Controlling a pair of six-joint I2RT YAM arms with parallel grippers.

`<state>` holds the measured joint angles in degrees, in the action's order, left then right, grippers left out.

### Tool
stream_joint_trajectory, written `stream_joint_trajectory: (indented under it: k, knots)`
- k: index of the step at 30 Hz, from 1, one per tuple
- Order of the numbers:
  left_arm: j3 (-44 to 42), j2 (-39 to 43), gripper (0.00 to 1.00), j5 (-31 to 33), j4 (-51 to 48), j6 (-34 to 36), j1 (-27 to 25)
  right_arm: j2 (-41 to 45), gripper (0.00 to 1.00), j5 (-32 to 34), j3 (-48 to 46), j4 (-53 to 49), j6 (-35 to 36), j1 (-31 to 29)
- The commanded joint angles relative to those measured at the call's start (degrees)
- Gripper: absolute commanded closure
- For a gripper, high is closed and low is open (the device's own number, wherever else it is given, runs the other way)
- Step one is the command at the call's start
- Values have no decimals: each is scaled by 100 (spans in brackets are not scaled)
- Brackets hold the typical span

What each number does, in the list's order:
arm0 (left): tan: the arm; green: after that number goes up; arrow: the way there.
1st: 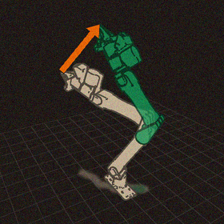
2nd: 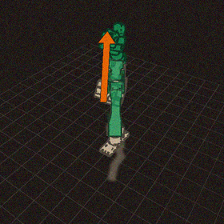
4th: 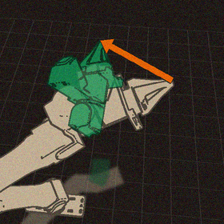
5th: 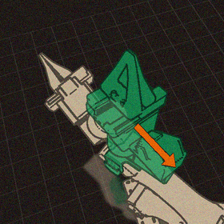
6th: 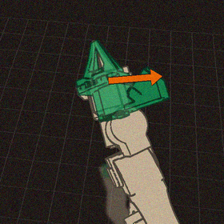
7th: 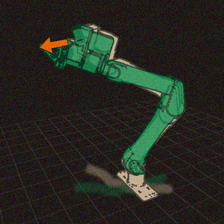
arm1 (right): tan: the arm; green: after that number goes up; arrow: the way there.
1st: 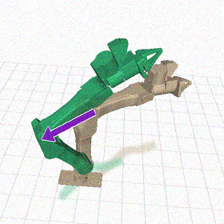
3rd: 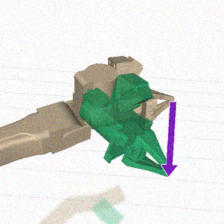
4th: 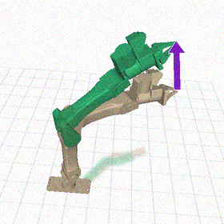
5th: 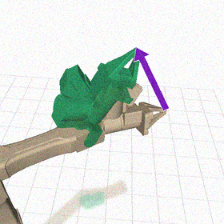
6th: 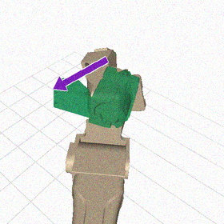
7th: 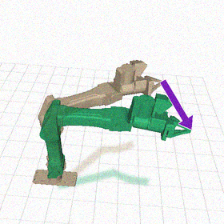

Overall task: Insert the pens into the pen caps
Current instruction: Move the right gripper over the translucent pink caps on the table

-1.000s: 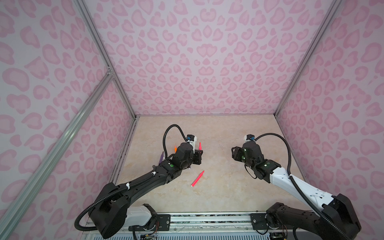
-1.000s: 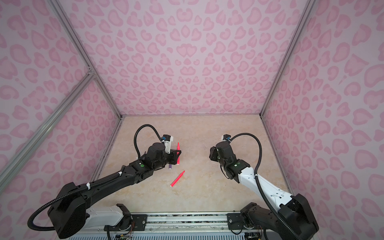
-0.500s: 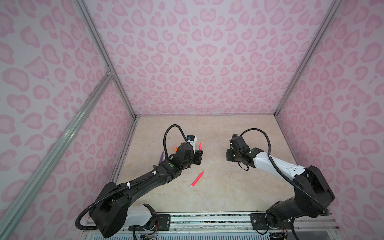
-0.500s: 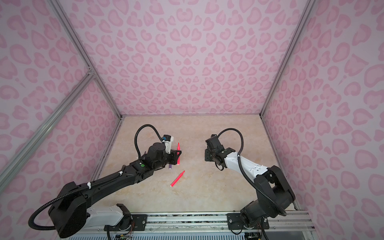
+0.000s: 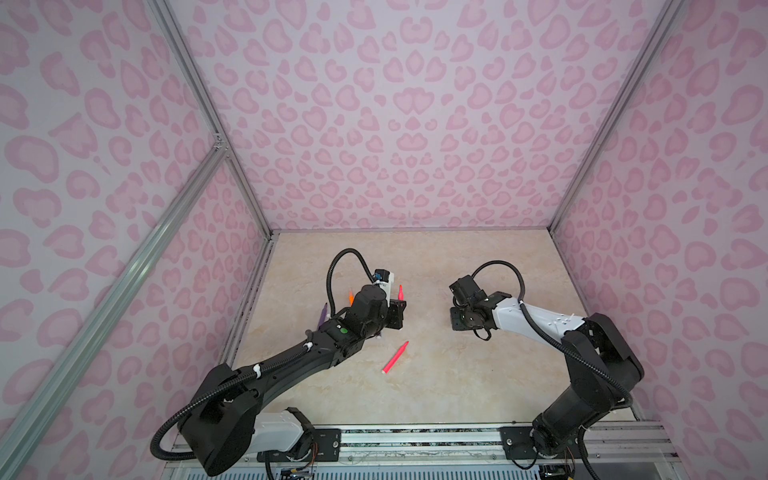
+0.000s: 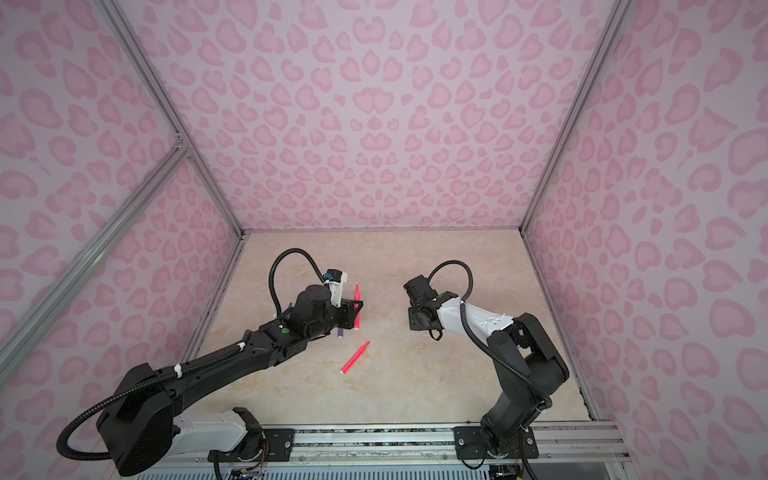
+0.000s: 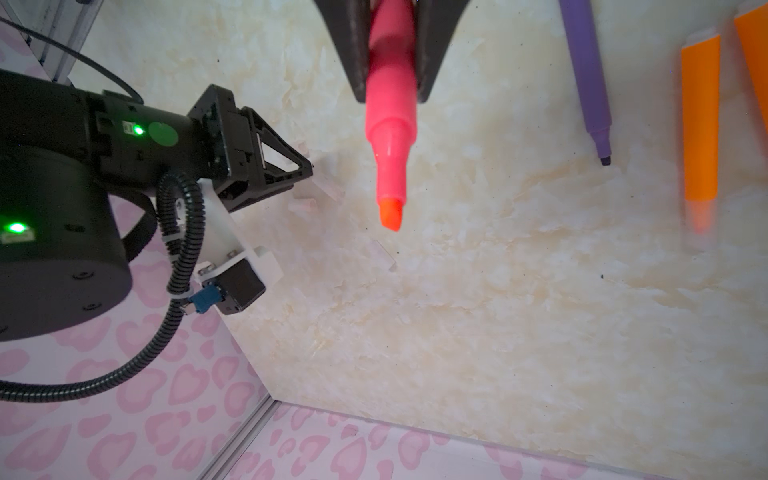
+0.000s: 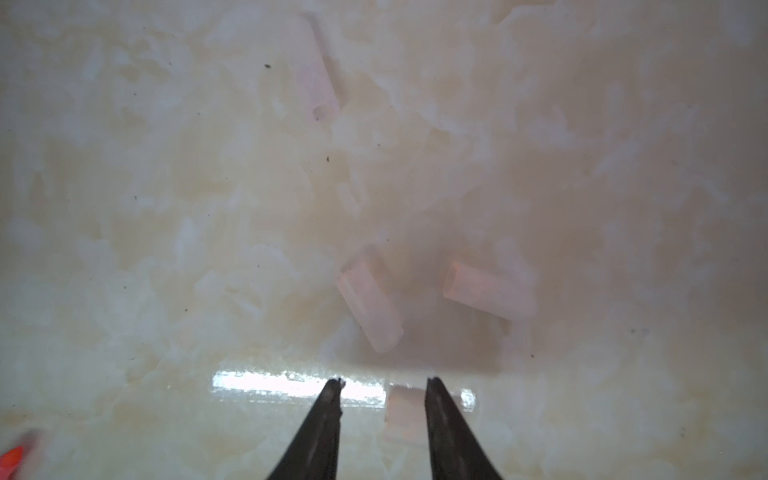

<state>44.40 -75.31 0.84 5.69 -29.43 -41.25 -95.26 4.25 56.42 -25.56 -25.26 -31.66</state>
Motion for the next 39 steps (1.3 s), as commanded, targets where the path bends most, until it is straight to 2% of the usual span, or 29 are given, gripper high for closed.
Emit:
stream_joint_trajectory:
  k: [1,17,39]
  knots:
    - [84,-19,97,-35,-16,34,8,-179,65,62,107,-188,100,-43]
    - [94,-1,97,-28,-40,43,4,-507,68,510,327,-405,60,-9]
    - [98,-28,97,-38,-41,43,8,-756,74,559,447,-19,-42,272]
